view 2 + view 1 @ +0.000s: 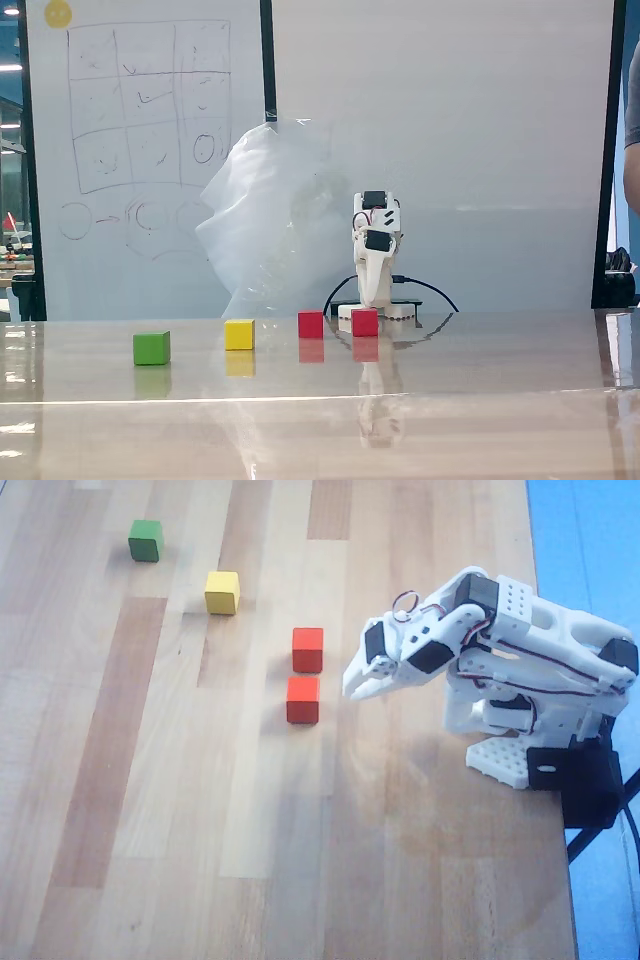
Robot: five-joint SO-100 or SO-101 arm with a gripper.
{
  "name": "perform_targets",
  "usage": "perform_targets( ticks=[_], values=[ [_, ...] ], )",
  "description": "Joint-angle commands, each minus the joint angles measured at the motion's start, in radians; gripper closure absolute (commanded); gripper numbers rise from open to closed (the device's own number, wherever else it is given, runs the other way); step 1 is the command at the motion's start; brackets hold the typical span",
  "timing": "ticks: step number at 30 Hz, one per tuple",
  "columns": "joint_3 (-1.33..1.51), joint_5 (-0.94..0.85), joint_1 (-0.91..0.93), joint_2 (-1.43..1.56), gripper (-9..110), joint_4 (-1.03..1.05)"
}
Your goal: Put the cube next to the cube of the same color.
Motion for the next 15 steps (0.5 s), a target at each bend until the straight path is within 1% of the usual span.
perform_targets(
  ticks=[1,6,15],
  values=[
    [-0.141,-0.009,0.005,-0.14,101,-0.077],
    [-0.394,-0.008,0.003,-0.38,101,-0.123],
    [-0.799,-0.008,-0.002,-0.857,101,0.072]
  ],
)
